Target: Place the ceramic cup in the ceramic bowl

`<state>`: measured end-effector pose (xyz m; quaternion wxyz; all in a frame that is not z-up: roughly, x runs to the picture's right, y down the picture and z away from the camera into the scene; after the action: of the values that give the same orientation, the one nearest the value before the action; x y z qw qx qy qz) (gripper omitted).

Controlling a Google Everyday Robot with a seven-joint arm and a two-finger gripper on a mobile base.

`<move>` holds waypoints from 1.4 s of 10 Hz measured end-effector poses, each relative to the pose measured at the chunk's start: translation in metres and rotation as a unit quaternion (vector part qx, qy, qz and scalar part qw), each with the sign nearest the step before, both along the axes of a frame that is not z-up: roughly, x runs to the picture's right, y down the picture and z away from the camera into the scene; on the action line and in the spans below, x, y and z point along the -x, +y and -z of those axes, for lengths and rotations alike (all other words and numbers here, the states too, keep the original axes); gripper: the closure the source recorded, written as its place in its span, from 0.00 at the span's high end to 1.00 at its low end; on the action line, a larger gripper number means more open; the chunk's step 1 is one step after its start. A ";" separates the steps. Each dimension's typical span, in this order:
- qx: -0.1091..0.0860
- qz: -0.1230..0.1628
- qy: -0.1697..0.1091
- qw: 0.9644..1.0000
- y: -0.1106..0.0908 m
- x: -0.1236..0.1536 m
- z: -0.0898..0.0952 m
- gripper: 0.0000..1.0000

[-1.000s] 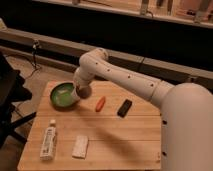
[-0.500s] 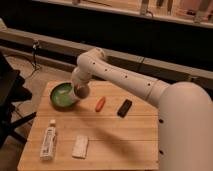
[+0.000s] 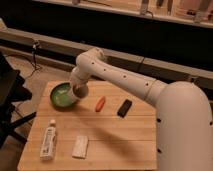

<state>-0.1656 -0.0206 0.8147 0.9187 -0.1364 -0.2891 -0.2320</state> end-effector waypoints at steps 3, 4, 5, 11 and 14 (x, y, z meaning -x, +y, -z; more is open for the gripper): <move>-0.002 0.000 -0.003 1.000 -0.002 0.003 -0.003 0.01; -0.004 0.000 -0.005 1.000 -0.003 0.005 -0.004 0.01; -0.005 0.001 -0.007 1.000 -0.003 0.007 -0.005 0.01; -0.010 0.001 -0.015 1.000 -0.006 0.016 -0.011 0.01; -0.012 0.001 -0.018 1.000 -0.007 0.021 -0.014 0.01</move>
<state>-0.1866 -0.0279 0.8291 0.9145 -0.1217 -0.3031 -0.2388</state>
